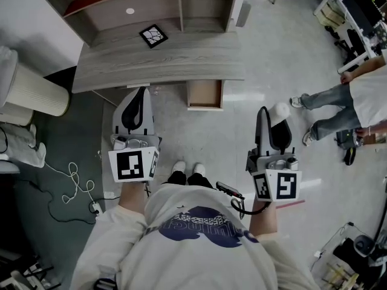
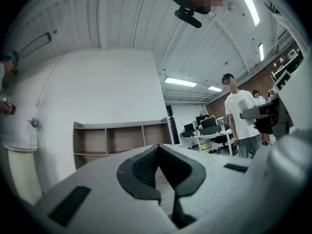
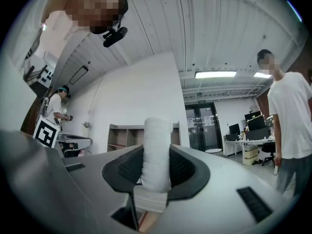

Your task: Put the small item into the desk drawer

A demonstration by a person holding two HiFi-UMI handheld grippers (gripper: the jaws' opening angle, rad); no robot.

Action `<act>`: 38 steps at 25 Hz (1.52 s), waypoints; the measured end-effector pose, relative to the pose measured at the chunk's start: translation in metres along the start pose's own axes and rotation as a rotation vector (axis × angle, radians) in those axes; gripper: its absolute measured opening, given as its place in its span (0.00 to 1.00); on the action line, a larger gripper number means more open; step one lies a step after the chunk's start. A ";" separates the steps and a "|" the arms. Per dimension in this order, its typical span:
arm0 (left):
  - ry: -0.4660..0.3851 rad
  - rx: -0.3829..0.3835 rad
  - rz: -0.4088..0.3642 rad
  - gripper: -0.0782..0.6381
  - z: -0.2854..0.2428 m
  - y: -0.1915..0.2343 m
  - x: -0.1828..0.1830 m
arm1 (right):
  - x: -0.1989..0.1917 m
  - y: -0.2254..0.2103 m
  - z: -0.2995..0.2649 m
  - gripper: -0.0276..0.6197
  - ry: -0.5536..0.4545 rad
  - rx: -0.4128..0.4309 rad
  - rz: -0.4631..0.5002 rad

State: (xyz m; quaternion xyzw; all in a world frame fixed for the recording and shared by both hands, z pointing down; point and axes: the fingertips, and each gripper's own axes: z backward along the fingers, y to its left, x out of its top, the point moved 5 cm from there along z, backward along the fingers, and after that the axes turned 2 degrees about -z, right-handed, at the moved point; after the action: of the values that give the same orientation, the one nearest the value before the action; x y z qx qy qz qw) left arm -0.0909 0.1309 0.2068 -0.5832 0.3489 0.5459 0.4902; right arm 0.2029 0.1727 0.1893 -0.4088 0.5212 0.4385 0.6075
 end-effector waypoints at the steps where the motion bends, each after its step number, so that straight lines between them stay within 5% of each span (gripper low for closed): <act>1: 0.007 0.006 -0.003 0.12 0.000 -0.002 0.000 | -0.001 -0.003 -0.001 0.24 0.005 0.010 -0.003; 15: 0.082 0.040 -0.002 0.12 -0.034 0.030 -0.041 | -0.048 -0.003 -0.057 0.24 0.093 0.080 -0.032; 27: 0.080 -0.079 0.002 0.12 -0.138 0.119 -0.081 | -0.081 0.020 -0.152 0.24 0.124 -0.042 -0.046; 38: 0.148 -0.095 0.052 0.12 -0.165 0.132 -0.119 | -0.148 0.011 -0.186 0.24 0.343 -0.014 0.049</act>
State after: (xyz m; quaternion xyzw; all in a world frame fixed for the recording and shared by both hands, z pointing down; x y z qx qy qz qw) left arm -0.1861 -0.0785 0.2854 -0.6354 0.3728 0.5297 0.4203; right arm 0.1306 -0.0174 0.3129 -0.4688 0.6239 0.3808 0.4959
